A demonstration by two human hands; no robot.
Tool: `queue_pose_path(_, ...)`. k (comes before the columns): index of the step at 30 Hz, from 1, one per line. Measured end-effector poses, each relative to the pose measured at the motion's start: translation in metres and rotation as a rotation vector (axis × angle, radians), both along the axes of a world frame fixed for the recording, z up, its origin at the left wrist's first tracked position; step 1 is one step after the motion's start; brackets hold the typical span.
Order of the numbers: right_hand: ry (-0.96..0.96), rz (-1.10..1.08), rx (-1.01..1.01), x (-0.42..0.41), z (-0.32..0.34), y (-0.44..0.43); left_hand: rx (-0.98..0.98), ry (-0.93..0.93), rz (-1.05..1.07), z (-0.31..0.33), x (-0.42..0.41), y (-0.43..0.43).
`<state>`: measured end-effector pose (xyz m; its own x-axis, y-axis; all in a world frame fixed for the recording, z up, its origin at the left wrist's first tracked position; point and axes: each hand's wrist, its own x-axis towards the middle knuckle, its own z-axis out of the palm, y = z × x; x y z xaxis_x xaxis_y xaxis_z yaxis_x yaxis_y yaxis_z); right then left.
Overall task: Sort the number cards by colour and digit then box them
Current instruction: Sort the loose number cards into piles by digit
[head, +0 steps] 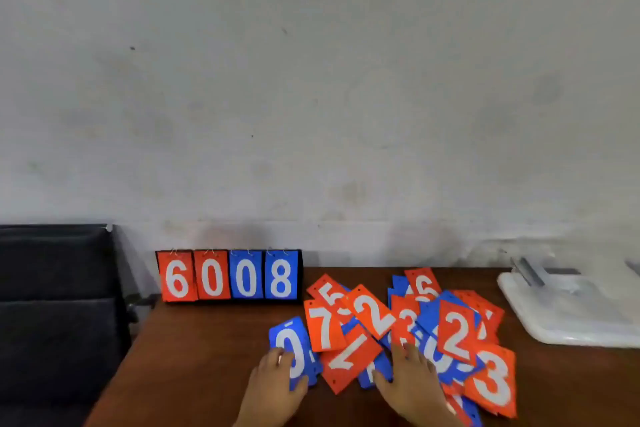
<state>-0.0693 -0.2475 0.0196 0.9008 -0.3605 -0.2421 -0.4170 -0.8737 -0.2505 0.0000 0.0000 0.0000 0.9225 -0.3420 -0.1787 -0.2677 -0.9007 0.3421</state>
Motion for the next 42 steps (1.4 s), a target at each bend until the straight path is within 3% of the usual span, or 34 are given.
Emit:
queue_pose_path(2,-0.045,0.042,-0.024,0.002,-0.022,0.004,-0.014,-0.108,0.018,-0.019,0.003,0.004)
queue_pose_path(11,-0.144,0.302,-0.153,0.021,-0.100,0.036,0.068,-0.143,0.036,-0.096,0.004,0.008)
queue_pose_path(15,-0.208,0.327,-0.199,0.013,-0.111,0.042,-0.127,-0.135,0.046,-0.101,-0.004,0.017)
queue_pose_path(22,-0.204,0.334,-0.072,-0.020,-0.110,0.049,-0.369,-0.103,0.071,-0.102,-0.037,0.041)
queue_pose_path(27,-0.169,0.332,-0.030,-0.048,-0.108,0.071,-0.134,-0.057,0.259,-0.088,-0.061,0.048)
queue_pose_path(34,-0.368,0.357,0.123,-0.060,-0.091,0.111,-0.215,0.036,0.315,-0.083,-0.082,0.071)
queue_pose_path(38,-0.222,0.367,0.223,-0.037,-0.074,0.138,-0.247,0.034,0.168,-0.088,-0.090,0.091)
queue_pose_path(42,-0.013,0.415,0.032,-0.016,-0.072,0.161,-0.391,0.046,0.084,-0.097,-0.098,0.111)
